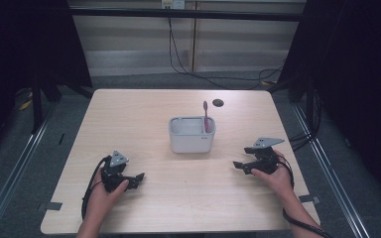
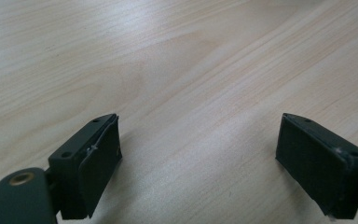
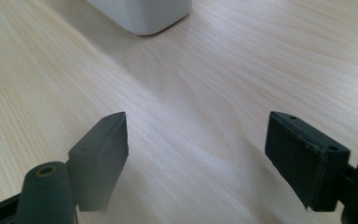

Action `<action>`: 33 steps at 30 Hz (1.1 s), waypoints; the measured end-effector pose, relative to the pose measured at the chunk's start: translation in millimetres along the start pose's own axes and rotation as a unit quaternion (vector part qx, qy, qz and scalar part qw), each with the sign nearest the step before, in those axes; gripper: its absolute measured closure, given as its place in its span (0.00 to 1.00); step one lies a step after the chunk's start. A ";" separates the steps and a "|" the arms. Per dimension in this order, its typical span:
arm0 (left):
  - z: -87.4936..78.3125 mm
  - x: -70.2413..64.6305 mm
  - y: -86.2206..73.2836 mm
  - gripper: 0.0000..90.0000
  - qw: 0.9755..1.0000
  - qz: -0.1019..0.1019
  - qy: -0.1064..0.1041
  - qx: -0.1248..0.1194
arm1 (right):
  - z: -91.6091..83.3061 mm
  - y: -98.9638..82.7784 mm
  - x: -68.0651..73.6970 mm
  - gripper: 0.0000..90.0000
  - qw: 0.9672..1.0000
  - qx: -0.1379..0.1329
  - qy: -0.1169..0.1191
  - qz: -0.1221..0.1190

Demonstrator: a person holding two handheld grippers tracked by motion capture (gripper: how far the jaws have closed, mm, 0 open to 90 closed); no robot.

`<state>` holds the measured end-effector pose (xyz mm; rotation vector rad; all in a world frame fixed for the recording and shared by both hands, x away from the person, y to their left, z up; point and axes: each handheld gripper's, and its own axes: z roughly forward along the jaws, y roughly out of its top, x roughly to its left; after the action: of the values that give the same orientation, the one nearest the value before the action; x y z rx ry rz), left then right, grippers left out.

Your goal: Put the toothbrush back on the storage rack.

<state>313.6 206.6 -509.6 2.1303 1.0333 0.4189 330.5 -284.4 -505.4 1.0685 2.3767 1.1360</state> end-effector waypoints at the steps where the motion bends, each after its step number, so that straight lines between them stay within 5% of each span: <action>1: 0.0 0.0 0.0 0.15 1.000 0.000 0.000 0.000 | 0.1 -0.2 -0.1 0.23 1.000 0.000 0.001 -0.001; 33: 0.0 0.0 0.0 0.15 1.000 0.000 -0.001 0.000 | 0.8 -8.5 -3.6 0.21 1.000 0.022 -0.009 -0.019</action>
<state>313.6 206.6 -509.6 2.1307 1.0328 0.4173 329.2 -290.1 -512.6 1.0379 2.4079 1.0628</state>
